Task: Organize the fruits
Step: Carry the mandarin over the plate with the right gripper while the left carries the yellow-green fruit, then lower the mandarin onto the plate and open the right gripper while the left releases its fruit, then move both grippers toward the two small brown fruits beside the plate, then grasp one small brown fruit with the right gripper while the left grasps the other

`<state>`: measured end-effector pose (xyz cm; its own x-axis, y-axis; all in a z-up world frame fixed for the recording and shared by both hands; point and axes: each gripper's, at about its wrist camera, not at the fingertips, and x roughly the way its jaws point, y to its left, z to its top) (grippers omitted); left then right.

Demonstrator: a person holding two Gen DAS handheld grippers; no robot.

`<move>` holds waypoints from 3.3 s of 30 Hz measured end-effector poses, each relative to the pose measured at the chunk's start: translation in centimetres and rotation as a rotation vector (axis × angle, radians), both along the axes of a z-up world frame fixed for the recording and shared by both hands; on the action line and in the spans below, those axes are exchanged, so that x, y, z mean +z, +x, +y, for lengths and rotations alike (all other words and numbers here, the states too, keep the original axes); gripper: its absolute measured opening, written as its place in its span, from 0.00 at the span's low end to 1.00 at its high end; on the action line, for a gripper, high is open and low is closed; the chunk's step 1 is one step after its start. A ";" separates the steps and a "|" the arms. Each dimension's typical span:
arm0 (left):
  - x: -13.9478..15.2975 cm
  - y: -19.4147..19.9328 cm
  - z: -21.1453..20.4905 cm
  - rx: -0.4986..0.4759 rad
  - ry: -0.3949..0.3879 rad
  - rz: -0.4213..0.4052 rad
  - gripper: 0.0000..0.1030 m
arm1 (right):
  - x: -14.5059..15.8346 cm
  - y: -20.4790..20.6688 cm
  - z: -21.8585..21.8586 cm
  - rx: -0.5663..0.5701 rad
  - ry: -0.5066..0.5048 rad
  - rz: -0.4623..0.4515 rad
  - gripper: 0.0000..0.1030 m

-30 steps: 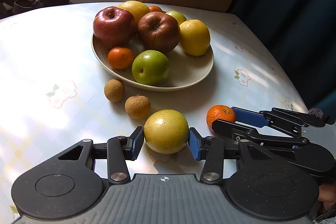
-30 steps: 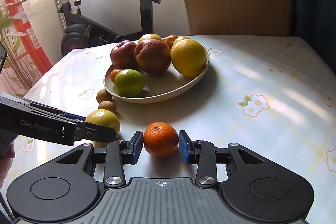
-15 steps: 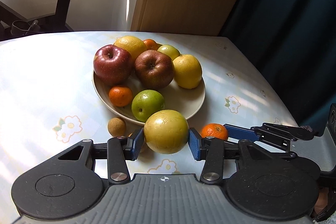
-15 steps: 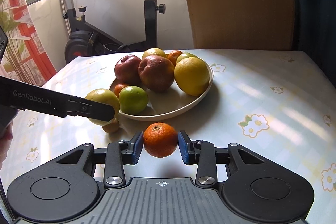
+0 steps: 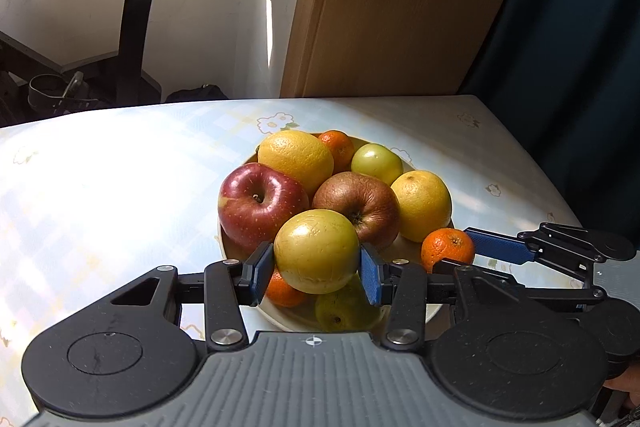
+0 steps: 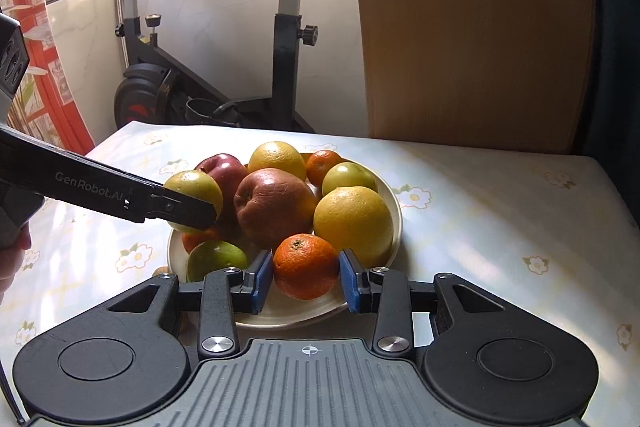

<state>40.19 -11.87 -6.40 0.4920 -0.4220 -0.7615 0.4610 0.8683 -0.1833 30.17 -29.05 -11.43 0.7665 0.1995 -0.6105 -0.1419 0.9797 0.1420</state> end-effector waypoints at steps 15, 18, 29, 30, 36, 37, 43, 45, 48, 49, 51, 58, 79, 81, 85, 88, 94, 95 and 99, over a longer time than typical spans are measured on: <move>-0.3 0.2 -0.1 -0.024 -0.028 0.013 0.48 | -1.5 0.5 0.6 -0.009 -0.041 0.025 0.33; -0.4 0.5 0.0 -0.014 -0.032 0.021 0.50 | -1.4 0.4 0.7 -0.025 -0.042 0.022 0.35; 0.0 0.5 0.5 0.006 -0.048 0.008 0.59 | -1.1 -0.9 0.4 -0.065 0.010 0.025 0.43; 0.0 0.4 0.5 0.008 -0.047 0.006 0.59 | -1.1 -1.1 0.4 -0.071 0.015 0.026 0.43; 0.7 -0.4 1.0 -0.001 -0.031 -0.027 0.59 | -0.9 -2.2 0.9 -0.096 0.049 0.018 0.43; 0.8 -0.5 1.3 -0.003 -0.027 -0.035 0.59 | -0.8 -2.5 1.0 -0.100 0.058 0.011 0.43; 1.2 -0.8 4.9 0.013 -0.002 -0.068 0.59 | -0.7 -3.3 2.9 -0.082 0.115 0.018 0.42; 1.3 -0.8 6.4 0.025 0.024 -0.076 0.59 | -0.8 -3.5 3.7 -0.067 0.133 0.028 0.42; 1.3 -1.0 8.6 0.051 0.049 -0.084 0.59 | -1.0 -3.8 5.1 -0.041 0.152 0.040 0.41; 1.2 -1.1 9.2 0.057 0.049 -0.084 0.59 | -1.1 -3.8 5.7 -0.031 0.154 0.046 0.41; 1.0 -1.3 10.6 0.069 0.048 -0.081 0.59 | -1.4 -3.7 6.5 -0.016 0.156 0.066 0.41; 0.1 -2.0 13.1 0.087 0.065 -0.080 0.59 | -2.5 -1.9 8.1 0.000 0.156 0.142 0.38; -2.2 -3.1 9.5 -0.025 -0.016 -0.015 0.50 | -1.9 -3.5 6.9 0.004 0.154 0.124 0.25; -2.6 -3.2 8.2 -0.066 -0.022 -0.007 0.46 | -1.9 -3.9 6.4 -0.006 0.154 0.118 0.25; -3.3 -3.3 5.6 -0.141 -0.013 0.014 0.46 | -1.6 -4.5 5.5 -0.024 0.151 0.107 0.25; -3.7 -3.3 4.3 -0.168 0.022 0.008 0.46 | -1.7 -4.9 4.8 -0.037 0.163 0.100 0.25; -4.3 -2.6 3.3 -0.180 0.023 0.032 0.44 | -2.0 -5.1 3.9 -0.064 0.180 0.098 0.25; -4.4 -2.6 3.1 -0.182 0.032 0.035 0.41 | -2.0 -5.1 3.8 -0.067 0.181 0.095 0.25; -4.6 -2.5 2.8 -0.188 0.047 0.041 0.34 | -2.2 -5.2 3.6 -0.070 0.189 0.096 0.25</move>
